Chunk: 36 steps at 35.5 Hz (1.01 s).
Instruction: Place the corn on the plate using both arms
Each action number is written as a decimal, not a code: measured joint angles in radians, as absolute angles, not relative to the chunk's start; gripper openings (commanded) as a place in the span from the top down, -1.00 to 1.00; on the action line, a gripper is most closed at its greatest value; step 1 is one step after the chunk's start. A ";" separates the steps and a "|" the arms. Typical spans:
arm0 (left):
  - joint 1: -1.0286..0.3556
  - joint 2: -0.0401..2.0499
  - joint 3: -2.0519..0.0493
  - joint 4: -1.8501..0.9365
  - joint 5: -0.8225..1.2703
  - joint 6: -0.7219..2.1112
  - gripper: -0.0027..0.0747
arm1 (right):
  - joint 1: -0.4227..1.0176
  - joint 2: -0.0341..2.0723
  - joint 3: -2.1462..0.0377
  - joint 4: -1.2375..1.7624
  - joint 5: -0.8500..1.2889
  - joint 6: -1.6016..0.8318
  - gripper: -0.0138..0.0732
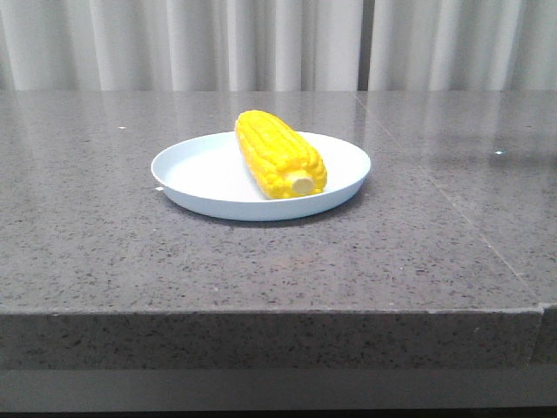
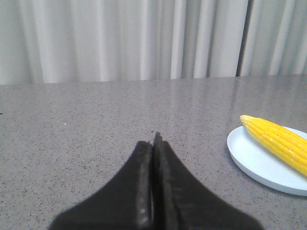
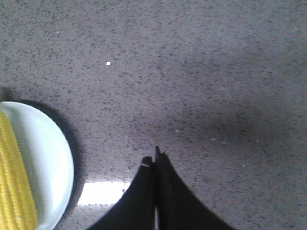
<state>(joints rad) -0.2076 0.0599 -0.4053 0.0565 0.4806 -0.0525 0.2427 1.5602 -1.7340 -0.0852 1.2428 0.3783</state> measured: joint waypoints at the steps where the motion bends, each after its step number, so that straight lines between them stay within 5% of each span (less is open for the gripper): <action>1: -0.208 0.060 -0.405 0.057 0.481 -0.052 0.98 | 0.227 1.538 -1.720 -0.081 1.243 0.372 0.83; 15: -0.208 0.060 -0.405 0.057 0.481 -0.052 0.98 | 0.058 1.192 -1.343 -0.074 1.151 0.325 0.83; 36: -0.208 0.060 -0.405 0.057 0.481 -0.052 0.98 | 0.058 0.404 -0.544 -0.120 0.608 0.273 0.83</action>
